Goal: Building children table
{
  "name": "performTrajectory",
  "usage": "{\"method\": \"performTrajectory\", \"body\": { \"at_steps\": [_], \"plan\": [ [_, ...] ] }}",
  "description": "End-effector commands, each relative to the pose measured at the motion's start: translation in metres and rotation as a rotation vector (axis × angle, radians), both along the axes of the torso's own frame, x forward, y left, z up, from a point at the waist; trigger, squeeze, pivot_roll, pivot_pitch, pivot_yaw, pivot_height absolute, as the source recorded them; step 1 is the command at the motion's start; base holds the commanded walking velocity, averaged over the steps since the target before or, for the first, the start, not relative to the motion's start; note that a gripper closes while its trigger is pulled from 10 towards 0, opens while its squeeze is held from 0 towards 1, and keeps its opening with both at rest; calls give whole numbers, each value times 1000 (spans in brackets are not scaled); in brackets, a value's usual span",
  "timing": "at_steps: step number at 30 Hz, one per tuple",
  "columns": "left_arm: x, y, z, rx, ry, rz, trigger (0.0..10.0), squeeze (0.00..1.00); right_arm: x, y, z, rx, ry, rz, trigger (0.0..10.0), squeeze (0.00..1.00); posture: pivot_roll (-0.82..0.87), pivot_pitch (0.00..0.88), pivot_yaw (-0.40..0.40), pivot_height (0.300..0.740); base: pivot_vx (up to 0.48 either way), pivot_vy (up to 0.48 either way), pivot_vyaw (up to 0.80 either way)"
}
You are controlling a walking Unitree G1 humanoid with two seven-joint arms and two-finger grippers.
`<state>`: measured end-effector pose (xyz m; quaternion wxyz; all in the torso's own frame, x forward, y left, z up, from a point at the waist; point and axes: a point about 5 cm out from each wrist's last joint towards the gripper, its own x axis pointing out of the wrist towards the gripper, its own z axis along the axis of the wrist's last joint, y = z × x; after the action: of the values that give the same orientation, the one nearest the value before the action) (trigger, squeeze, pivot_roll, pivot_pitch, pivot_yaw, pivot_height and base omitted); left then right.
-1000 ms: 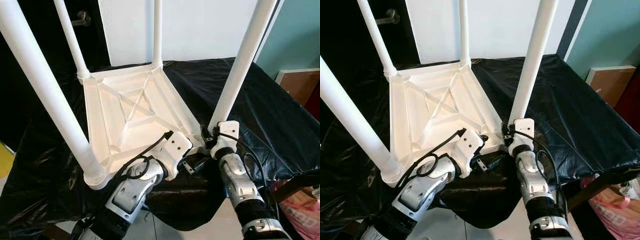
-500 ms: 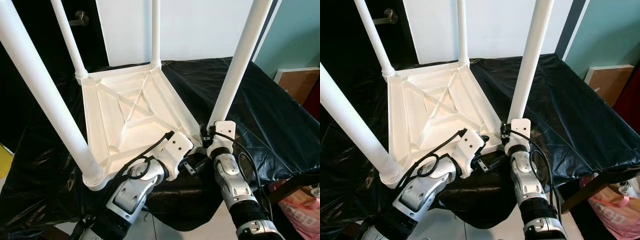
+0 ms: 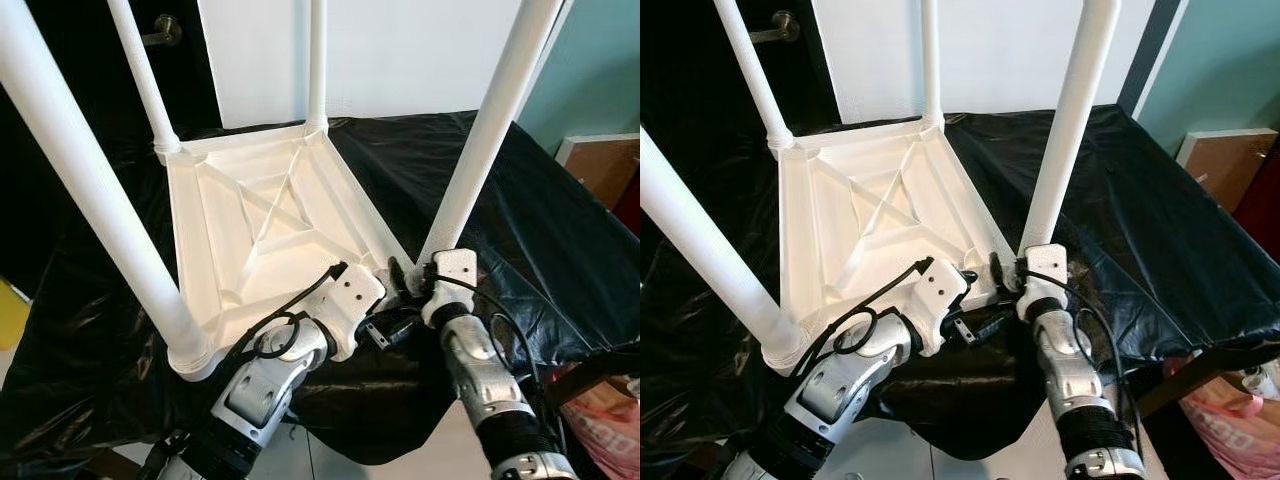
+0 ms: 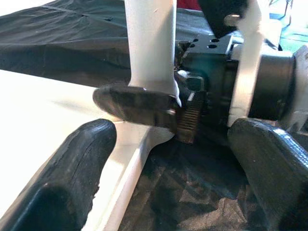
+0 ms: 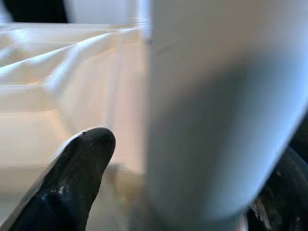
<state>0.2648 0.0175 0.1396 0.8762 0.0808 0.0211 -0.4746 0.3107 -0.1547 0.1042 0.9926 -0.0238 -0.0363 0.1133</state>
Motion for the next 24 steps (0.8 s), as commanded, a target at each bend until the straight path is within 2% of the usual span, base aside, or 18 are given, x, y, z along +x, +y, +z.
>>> {"method": "performTrajectory", "body": {
  "at_steps": [1, 2, 4, 5, 7, 11, 16, 17, 18, 19, 24],
  "plan": [
    [-1, -1, 1, 17, -7, -34, 10000, 0, -2, -10, -1, -17, 5, 84, 10000, 0, -132, 26, -39, 740, 0, 0, 0],
    [-1, -1, 0, 19, -7, -35, 10000, 0, -2, -14, 0, -36, 6, 123, 10000, 0, -133, 26, -39, 740, 0, 0, 0],
    [-1, -1, 0, 19, -7, -35, 10000, 0, -2, -14, 0, -36, 6, 123, 10000, 0, -133, 26, -39, 740, 0, 0, 0],
    [-1, -1, 0, 23, -5, -43, 10000, 0, 1, -19, 4, -64, 7, 178, 10000, 0, -135, 26, -35, 740, 0, 0, 0],
    [0, -1, 0, 25, -5, -46, 10000, 0, 7, -21, 8, -92, 6, 213, 10000, 0, -137, 26, -32, 740, 0, 0, 0],
    [1, -1, 0, 28, -8, -44, 10000, 0, 15, -23, 13, -126, 6, 235, 10000, 0, -129, 25, -37, 740, 0, 0, 0],
    [1, 0, 1, 29, -10, -38, 10000, 0, 18, -24, 14, -136, 12, 260, 10000, 0, -121, 24, -43, 740, 0, 0, 0],
    [1, 1, 1, 29, -10, -34, 10000, 0, 18, -24, 13, -136, 16, 268, 2745, 0, -114, 25, -48, 740, 0, 0, 0],
    [1, 1, 1, 29, -10, -31, 10000, 0, 18, -24, 12, -134, 19, 276, 2745, 0, -114, 25, -48, 740, 0, 0, 0],
    [1, 2, 1, 28, -10, -28, 10000, 0, 18, -24, 10, -137, 26, 283, 0, 0, -112, 25, -51, 740, 0, 0, 0],
    [1, 2, 0, 27, -8, -23, 10000, 0, 16, -24, 5, -138, 42, 295, 0, 0, -110, 28, -52, 740, 0, 0, 0]
  ]
}}
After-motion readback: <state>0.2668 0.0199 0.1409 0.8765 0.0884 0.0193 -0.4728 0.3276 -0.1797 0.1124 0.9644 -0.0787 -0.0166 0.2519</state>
